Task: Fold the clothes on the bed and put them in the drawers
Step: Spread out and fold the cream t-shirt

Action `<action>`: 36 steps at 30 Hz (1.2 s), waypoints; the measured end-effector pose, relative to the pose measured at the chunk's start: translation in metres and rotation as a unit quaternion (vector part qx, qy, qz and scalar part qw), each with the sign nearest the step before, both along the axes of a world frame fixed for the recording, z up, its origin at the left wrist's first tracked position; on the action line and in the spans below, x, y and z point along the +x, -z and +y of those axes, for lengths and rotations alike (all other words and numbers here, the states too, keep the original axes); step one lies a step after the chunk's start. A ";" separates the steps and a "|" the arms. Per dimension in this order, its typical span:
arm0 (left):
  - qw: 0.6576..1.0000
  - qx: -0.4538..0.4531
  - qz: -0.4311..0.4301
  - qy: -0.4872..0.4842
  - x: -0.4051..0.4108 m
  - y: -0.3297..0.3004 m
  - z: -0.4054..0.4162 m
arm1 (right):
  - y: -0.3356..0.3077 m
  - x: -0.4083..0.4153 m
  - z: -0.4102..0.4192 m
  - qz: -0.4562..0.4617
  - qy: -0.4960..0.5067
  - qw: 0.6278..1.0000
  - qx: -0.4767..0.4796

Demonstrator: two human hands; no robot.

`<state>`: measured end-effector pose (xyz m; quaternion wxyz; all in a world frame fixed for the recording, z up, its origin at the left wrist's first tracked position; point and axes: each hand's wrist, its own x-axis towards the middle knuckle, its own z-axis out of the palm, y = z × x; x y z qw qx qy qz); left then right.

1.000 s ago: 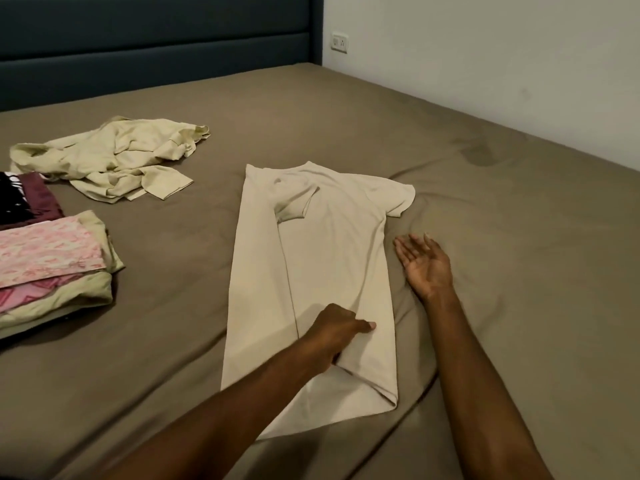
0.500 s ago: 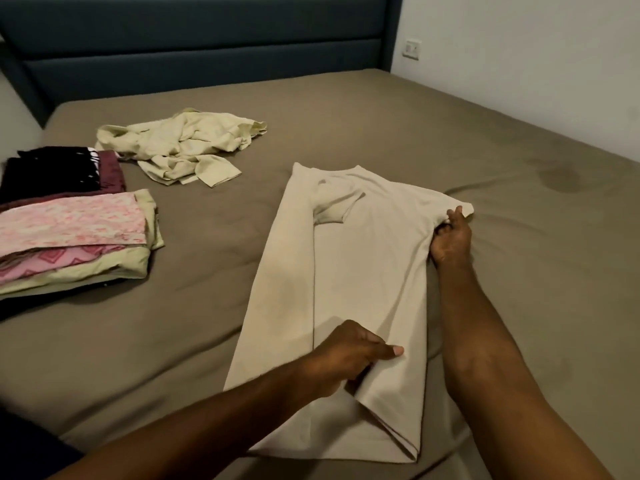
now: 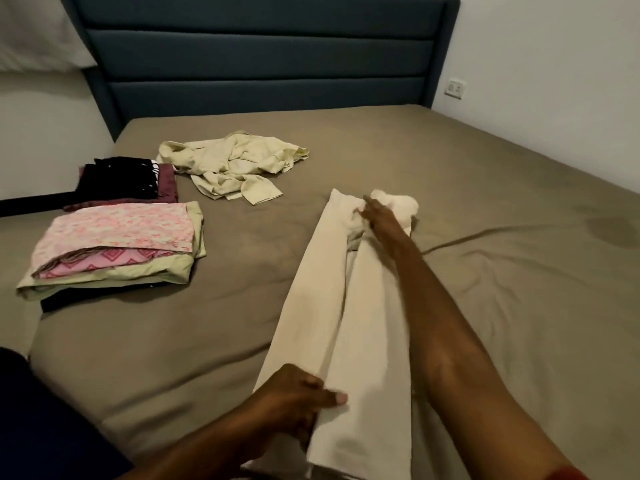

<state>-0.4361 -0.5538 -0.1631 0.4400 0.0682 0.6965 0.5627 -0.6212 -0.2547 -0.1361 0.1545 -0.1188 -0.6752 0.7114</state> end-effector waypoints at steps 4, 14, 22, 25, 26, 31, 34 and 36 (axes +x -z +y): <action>0.999 -0.001 -0.045 -0.020 -0.007 0.013 -0.034 | 0.087 -0.007 0.003 -0.065 -0.025 0.963 0.260; 0.997 -0.030 -0.065 -0.001 -0.004 0.021 -0.044 | 0.107 0.199 -0.093 -0.202 0.021 0.761 0.616; 0.998 -0.029 -0.054 0.026 -0.003 0.021 -0.049 | 0.094 0.315 -0.166 -0.231 0.044 0.763 0.602; 0.998 -0.029 -0.043 0.027 -0.002 0.025 -0.047 | 0.088 0.349 -0.183 -0.237 0.037 0.783 0.573; 0.999 -0.026 -0.039 0.023 -0.002 0.025 -0.046 | 0.086 0.353 -0.184 -0.230 0.032 0.793 0.563; 1.000 -0.004 -0.002 0.008 0.000 0.021 -0.047 | 0.064 0.327 -0.149 -0.145 0.114 0.853 0.488; 0.995 -0.013 0.093 -0.035 -0.018 0.017 -0.041 | 0.061 0.268 -0.100 -0.100 0.173 0.895 0.400; 0.987 -0.003 0.151 -0.050 -0.038 0.016 -0.031 | 0.067 0.219 -0.063 -0.080 0.188 0.894 0.398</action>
